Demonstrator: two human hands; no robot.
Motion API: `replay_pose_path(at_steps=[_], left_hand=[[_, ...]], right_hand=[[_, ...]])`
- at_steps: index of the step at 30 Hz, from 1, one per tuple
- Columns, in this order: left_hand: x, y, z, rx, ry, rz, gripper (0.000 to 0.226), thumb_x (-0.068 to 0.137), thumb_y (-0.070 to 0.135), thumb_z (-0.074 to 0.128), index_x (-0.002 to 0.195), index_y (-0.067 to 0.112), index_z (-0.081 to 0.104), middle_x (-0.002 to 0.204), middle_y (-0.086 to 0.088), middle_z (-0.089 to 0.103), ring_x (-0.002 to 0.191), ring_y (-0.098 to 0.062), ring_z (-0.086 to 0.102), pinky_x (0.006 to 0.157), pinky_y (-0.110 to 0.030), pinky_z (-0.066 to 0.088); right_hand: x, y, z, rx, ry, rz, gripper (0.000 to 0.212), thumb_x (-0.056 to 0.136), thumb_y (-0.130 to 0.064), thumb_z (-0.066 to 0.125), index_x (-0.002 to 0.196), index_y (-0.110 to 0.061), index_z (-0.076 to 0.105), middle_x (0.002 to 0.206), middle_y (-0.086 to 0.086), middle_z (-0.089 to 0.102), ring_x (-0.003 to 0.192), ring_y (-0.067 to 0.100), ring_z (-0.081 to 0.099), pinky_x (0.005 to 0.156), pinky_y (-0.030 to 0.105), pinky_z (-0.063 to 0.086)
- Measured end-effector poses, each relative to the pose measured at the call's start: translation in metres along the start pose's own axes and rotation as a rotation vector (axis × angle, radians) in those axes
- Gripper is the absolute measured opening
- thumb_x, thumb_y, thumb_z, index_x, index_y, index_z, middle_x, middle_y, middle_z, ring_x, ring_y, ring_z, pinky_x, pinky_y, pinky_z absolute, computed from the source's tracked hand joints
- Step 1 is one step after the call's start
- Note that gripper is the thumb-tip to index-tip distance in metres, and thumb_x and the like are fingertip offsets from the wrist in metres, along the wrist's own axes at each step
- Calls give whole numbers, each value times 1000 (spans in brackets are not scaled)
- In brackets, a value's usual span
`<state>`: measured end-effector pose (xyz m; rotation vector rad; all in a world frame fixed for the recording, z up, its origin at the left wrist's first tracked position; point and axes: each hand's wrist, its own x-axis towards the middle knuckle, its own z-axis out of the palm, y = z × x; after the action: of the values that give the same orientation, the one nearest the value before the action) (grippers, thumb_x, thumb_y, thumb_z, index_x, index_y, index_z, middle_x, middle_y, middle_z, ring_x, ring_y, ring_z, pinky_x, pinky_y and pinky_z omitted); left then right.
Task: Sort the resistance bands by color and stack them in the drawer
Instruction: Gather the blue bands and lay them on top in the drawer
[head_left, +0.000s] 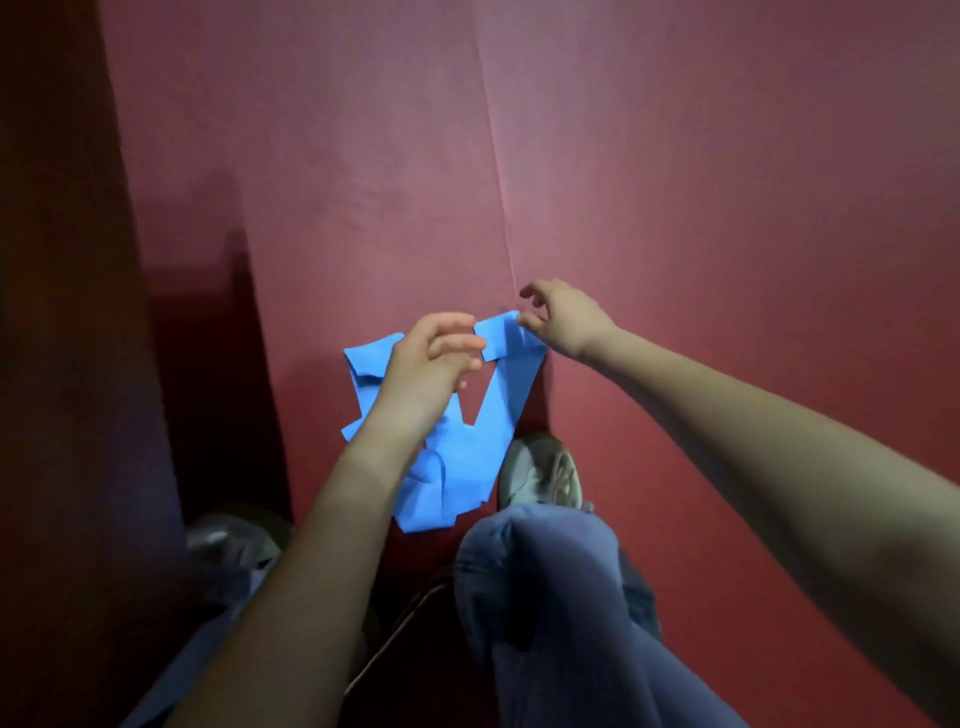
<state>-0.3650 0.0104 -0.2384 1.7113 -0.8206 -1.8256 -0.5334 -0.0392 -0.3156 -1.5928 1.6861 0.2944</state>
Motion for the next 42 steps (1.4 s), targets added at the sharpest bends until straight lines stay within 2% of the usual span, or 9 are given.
replay_pose_path(at_steps=[5,11,15,19,23,27,31,36,42], left_hand=[[20,-34,-3,-50,110,-79,33,87,-3,40,81,28,51,77,8,60,53,5,55,54,-9,42],[25,-68,-15,-99,228,-153,23,90,1,43,88,22,54,78,7,60,62,-1,56,57,-13,45],[24,-82,-12,-147,314,-202,22,90,3,46,109,8,56,90,-3,61,72,-8,52,57,-11,43],[23,-88,2,-271,309,-244,51,80,23,61,126,5,47,132,-15,52,113,-19,54,95,-25,42],[10,-89,10,-396,174,-210,74,57,48,61,117,3,55,107,-10,65,95,-18,63,91,-35,49],[7,-94,8,-345,222,-193,42,65,44,60,91,12,66,93,-7,69,90,-23,63,93,-45,47],[9,-97,-3,-344,337,-173,20,78,34,52,80,18,64,90,-3,67,91,-22,62,91,-41,47],[10,-102,-7,-430,376,-232,34,80,33,52,104,12,63,103,-9,70,101,-28,64,95,-44,47],[3,-114,-15,-513,369,-263,44,89,34,46,124,10,53,120,-18,63,107,-31,62,93,-42,50]], right_hand=[[37,7,40,-116,-52,-56,37,88,-21,52,123,-9,50,126,19,50,120,36,42,99,42,38],[40,11,52,-270,18,-153,23,86,-17,53,104,-8,63,111,19,62,111,35,45,86,39,38],[19,2,53,187,67,-272,12,86,-13,54,85,-4,62,81,15,63,82,29,53,73,32,35],[-25,-19,55,635,78,-306,5,84,-18,53,79,-18,53,64,8,52,62,12,47,62,22,35],[-58,-39,63,1100,58,-228,13,83,-14,50,75,-24,47,53,-5,36,50,-1,32,53,11,31],[-66,-43,68,1215,-3,-160,14,83,-12,51,72,-21,48,53,-6,39,50,-1,33,52,11,30],[-35,-38,67,1098,-61,-57,26,93,-12,47,68,-17,47,60,-4,49,55,2,50,61,15,41],[21,-60,74,381,-5,-259,11,83,-21,61,88,-12,55,78,0,54,77,18,49,77,34,40],[40,-88,105,-267,-28,-439,50,83,-39,58,121,-11,43,124,11,44,116,27,39,93,39,31]])
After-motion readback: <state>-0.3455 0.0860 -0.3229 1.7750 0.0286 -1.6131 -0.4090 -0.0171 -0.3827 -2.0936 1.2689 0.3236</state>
